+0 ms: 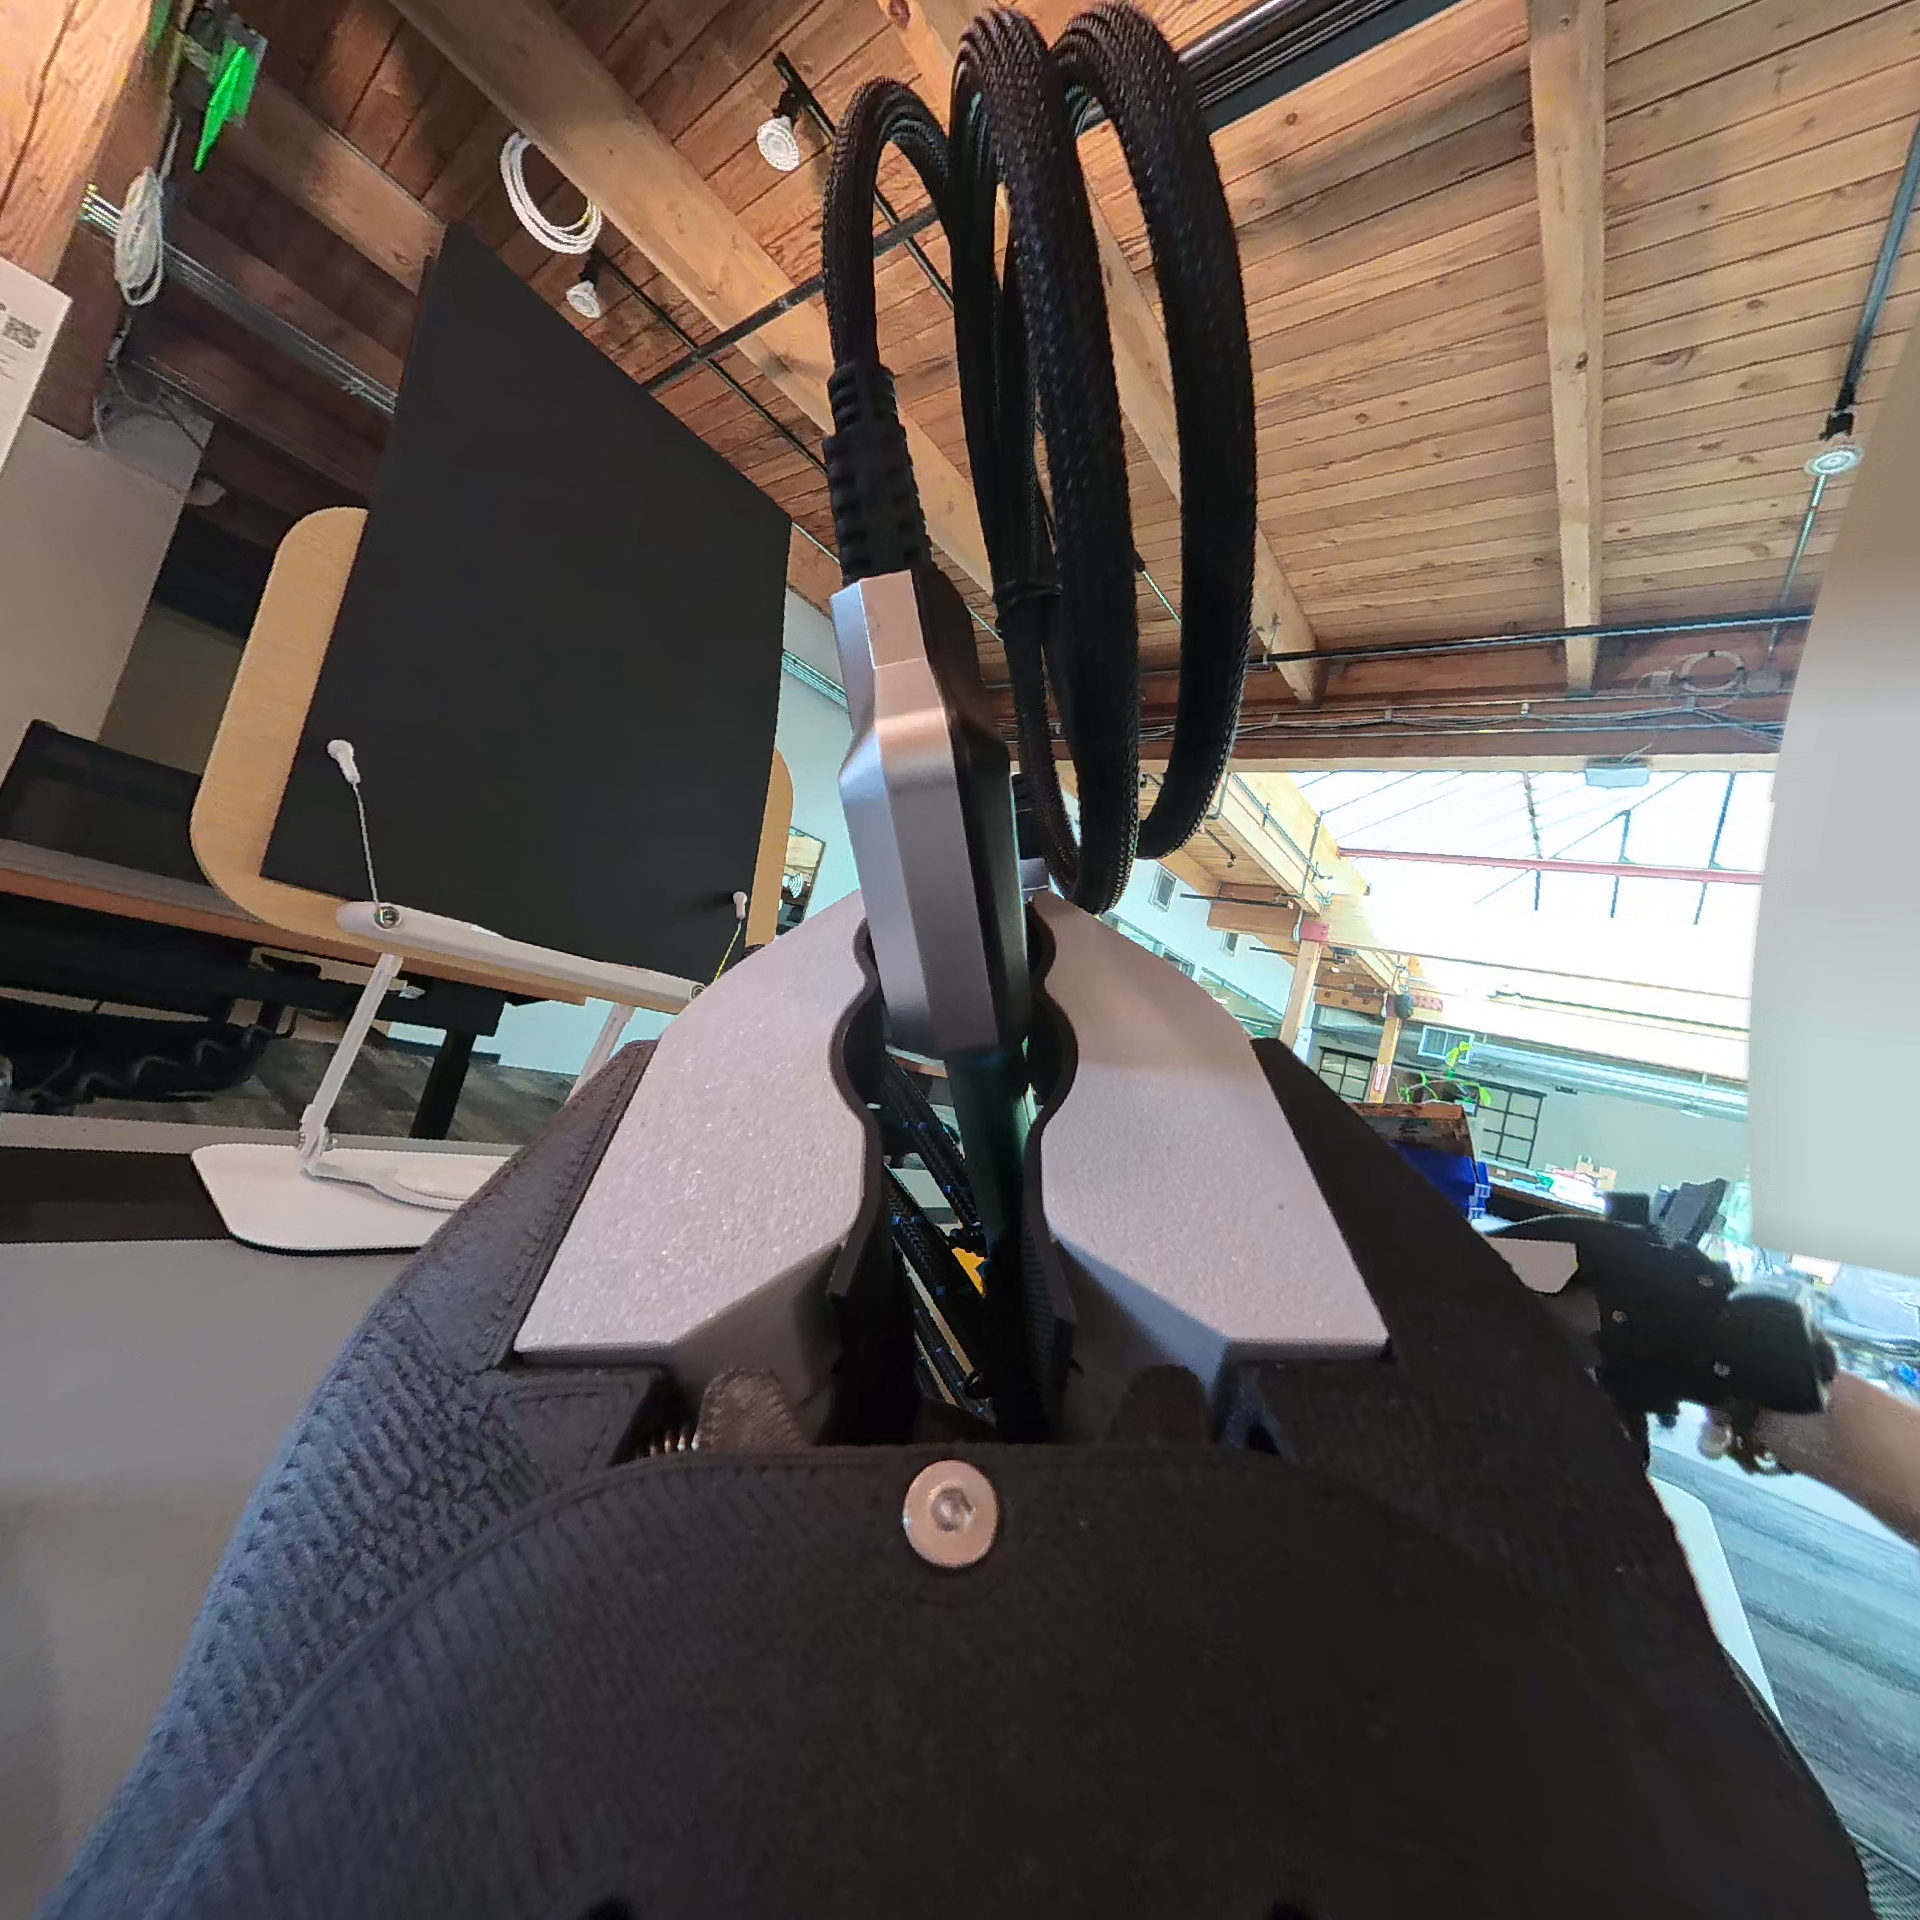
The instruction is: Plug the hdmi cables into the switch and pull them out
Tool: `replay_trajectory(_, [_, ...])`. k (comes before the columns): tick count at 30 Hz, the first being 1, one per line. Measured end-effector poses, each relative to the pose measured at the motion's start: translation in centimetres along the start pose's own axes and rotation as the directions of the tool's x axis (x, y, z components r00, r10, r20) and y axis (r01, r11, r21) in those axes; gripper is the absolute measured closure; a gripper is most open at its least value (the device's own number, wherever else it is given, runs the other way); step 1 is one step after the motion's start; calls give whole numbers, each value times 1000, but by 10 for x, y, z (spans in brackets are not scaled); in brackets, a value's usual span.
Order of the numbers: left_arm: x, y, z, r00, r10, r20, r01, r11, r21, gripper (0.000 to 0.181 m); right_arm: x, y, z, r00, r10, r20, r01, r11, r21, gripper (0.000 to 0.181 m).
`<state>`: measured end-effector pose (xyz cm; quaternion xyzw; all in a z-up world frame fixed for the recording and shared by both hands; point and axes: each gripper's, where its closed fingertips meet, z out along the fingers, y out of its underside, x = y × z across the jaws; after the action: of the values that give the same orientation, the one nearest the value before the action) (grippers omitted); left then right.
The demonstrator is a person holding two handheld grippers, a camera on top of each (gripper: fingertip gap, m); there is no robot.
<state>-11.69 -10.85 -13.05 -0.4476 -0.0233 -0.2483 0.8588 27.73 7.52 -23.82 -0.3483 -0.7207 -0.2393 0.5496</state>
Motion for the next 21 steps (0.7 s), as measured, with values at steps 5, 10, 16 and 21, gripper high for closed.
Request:
replay_trajectory(5, [0,0,0,1000,-2,-2,2,1000,2,159,-29,5,-10,948,46,316,-43,999,-15,155])
replay_trajectory(10, [0,1,0,1000,1,3,-1,1000,-5,159,-40,22,-13,856,32,516,20,995,-93,160])
replay_trajectory(16, [-1,1,0,1000,-6,3,6,1000,-3,159,-49,31,-6,774,11,633,97,986,-135,162])
replay_trajectory(21, [-2,0,0,999,-43,0,43,999,4,159,-42,24,-22,721,136,680,-7,982,-189,138])
